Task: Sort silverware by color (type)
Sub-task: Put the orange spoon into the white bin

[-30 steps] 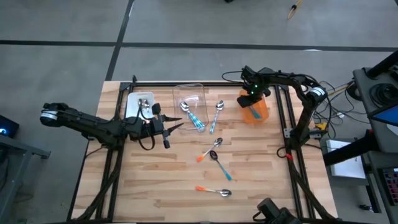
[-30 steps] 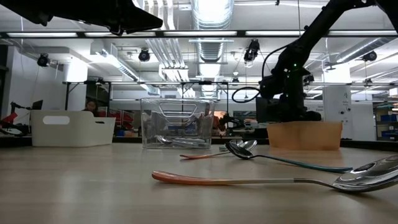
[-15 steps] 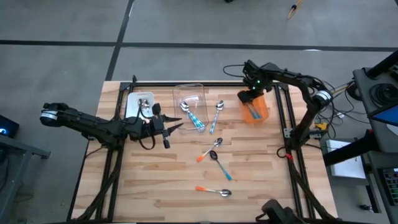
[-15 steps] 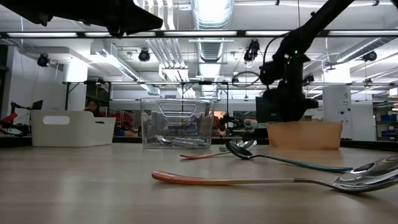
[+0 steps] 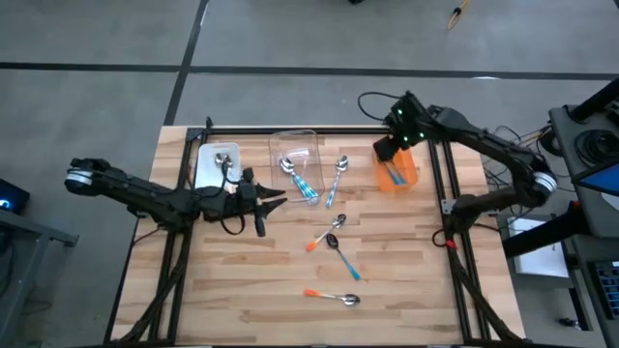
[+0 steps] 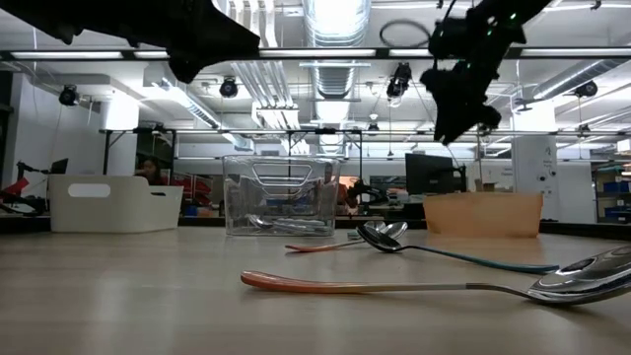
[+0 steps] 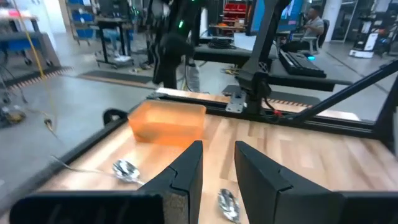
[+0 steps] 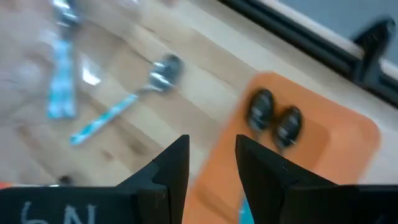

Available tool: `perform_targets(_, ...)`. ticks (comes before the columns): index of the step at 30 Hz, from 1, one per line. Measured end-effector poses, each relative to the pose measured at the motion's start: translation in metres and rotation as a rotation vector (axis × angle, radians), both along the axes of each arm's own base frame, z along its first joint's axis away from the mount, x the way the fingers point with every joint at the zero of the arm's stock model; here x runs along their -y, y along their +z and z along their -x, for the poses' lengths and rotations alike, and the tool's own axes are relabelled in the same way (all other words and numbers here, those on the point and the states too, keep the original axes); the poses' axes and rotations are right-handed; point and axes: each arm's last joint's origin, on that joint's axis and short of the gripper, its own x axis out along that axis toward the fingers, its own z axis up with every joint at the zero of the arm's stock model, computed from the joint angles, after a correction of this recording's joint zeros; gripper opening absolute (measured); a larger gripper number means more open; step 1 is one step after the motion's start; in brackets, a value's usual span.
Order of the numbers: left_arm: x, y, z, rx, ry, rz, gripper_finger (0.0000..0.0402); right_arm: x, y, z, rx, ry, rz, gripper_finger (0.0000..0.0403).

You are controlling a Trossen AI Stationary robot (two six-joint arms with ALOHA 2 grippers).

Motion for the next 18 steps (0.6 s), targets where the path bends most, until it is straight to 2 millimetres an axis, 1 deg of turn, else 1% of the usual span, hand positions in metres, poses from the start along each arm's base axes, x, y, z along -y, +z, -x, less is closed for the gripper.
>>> perform_targets(4, 0.004, -0.006, -0.004, -0.015, -0.009, 0.057, 0.0075, -0.028, 0.011, -0.003, 0.115, 0.06, 0.068, 0.0117)
perform_targets(8, 0.009, -0.008, -0.012, -0.029, -0.018, 0.09, 0.0075, -0.054, 0.018, -0.006, 0.219, 0.128, 0.105, 0.0112)
perform_targets(13, 0.019, -0.01, -0.029, -0.076, -0.04, 0.084, 0.0075, -0.084, 0.022, -0.01, 0.327, 0.236, 0.135, 0.0113)
perform_targets(18, 0.028, -0.014, -0.048, -0.18, -0.047, 0.078, 0.0075, -0.112, 0.022, -0.016, 0.44, 0.334, 0.182, 0.0111)
